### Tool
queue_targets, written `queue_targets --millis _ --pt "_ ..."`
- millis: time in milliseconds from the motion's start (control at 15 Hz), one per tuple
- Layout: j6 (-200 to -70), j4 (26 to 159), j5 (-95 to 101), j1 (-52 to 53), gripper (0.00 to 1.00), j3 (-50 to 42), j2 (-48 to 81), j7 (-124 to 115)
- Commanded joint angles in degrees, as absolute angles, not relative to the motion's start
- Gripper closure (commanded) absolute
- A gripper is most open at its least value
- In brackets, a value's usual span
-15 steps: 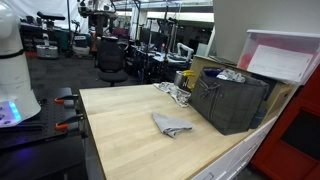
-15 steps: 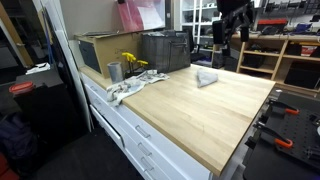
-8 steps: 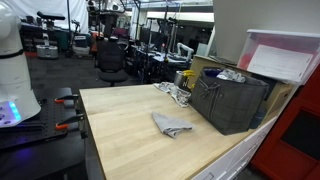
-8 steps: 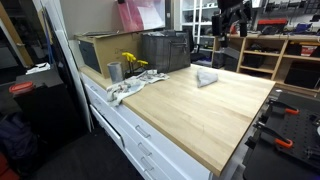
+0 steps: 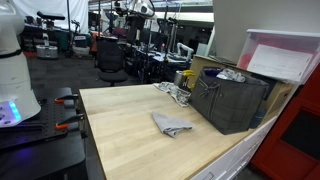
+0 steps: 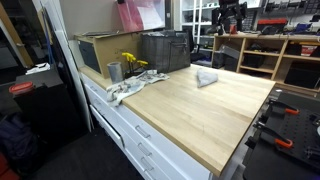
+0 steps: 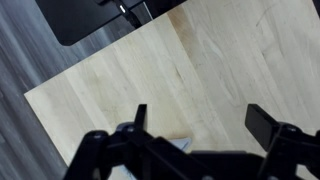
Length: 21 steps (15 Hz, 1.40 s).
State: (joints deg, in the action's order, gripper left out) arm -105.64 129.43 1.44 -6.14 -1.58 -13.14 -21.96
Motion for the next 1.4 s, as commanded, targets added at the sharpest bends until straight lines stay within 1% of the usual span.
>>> queue_targets --millis 0,267,933,1067,1133,1333 --pt "-101.21 119.14 -4.09 -7.82 0.0 -5.63 -4.04 -18.94" --pt "-100.14 110.83 -9.48 -9.2 0.0 -8.72 4.69 -17.83" --pt "-102.64 92.81 -9.74 -14.14 0.0 -12.52 27.19 -18.68" --pt "-100.95 89.86 -8.96 -15.21 0.0 -12.8 30.81 -18.77" --pt "-103.12 94.51 -8.52 -14.3 0.0 -12.58 27.03 -19.0" --pt "-103.24 93.7 -8.5 -14.56 0.0 -12.63 29.0 -19.01"
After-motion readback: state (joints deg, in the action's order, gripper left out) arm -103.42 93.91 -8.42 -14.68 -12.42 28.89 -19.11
